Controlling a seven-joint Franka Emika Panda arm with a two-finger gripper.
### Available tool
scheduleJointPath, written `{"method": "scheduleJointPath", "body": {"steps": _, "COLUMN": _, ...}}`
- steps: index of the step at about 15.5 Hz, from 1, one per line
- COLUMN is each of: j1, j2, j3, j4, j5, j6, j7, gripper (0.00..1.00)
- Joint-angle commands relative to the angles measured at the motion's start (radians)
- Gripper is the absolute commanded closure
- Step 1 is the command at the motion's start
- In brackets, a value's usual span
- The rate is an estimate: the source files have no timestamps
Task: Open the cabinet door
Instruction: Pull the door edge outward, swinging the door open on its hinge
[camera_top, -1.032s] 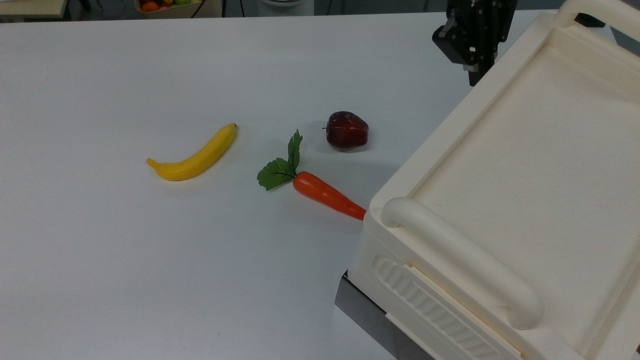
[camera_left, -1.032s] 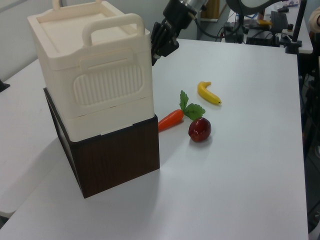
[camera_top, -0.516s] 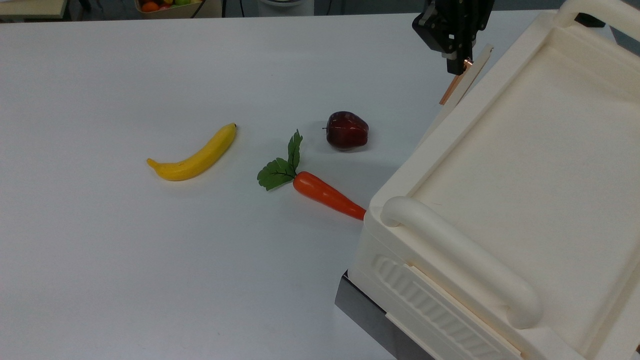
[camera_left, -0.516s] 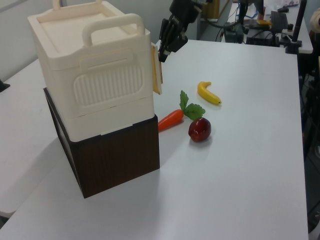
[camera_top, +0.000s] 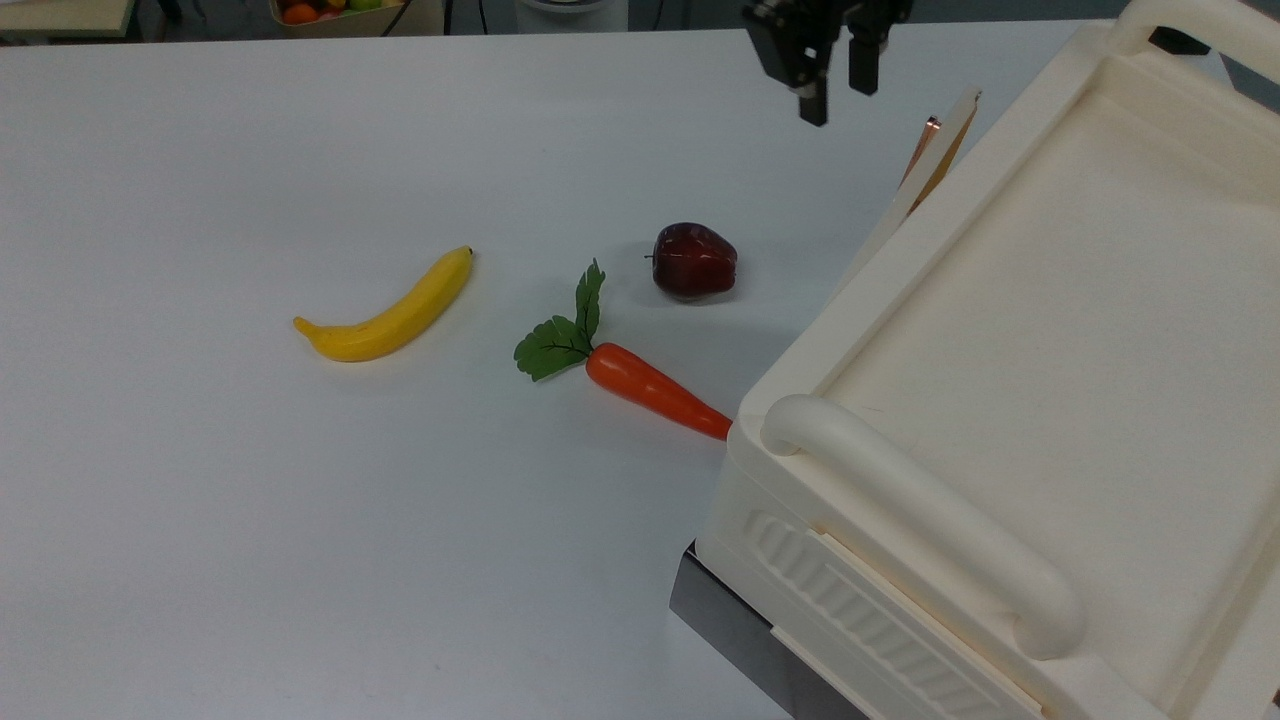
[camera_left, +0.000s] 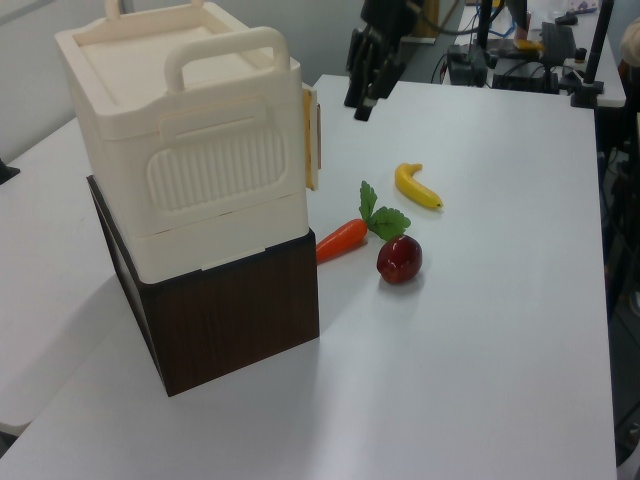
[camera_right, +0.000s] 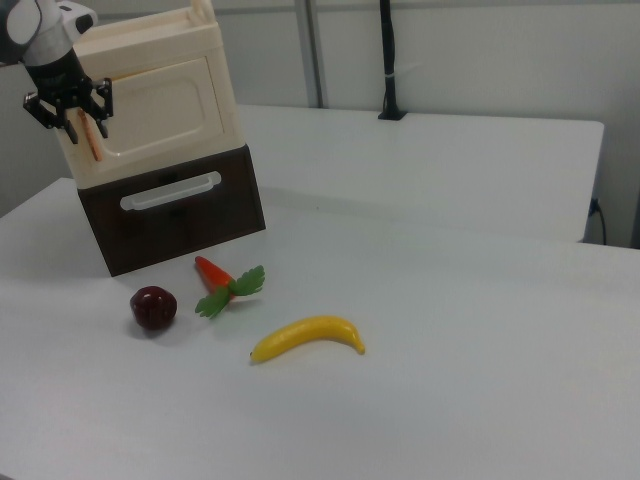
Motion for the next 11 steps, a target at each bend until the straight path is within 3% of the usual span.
{"method": "scheduleJointPath", "body": {"steps": 1, "j1": -0.030, "j2": -0.058, "j3": -0.003, "j4": -0.030, "j5": 0.013, "j6": -0.057, "j7": -0.003, "gripper": 0.21}}
{"method": "scheduleJointPath", "body": {"steps": 7, "j1": -0.024, "j2": -0.051, "j3": 0.006, "j4": 0.005, "j5": 0.040, "j6": -0.036, "j7": 0.013, "gripper": 0.16}}
{"method": "scheduleJointPath", "body": {"steps": 11, "j1": 0.013, "j2": -0.049, "j3": 0.012, "j4": 0.011, "j5": 0.051, "j6": 0.117, "j7": 0.079, "gripper": 0.07}}
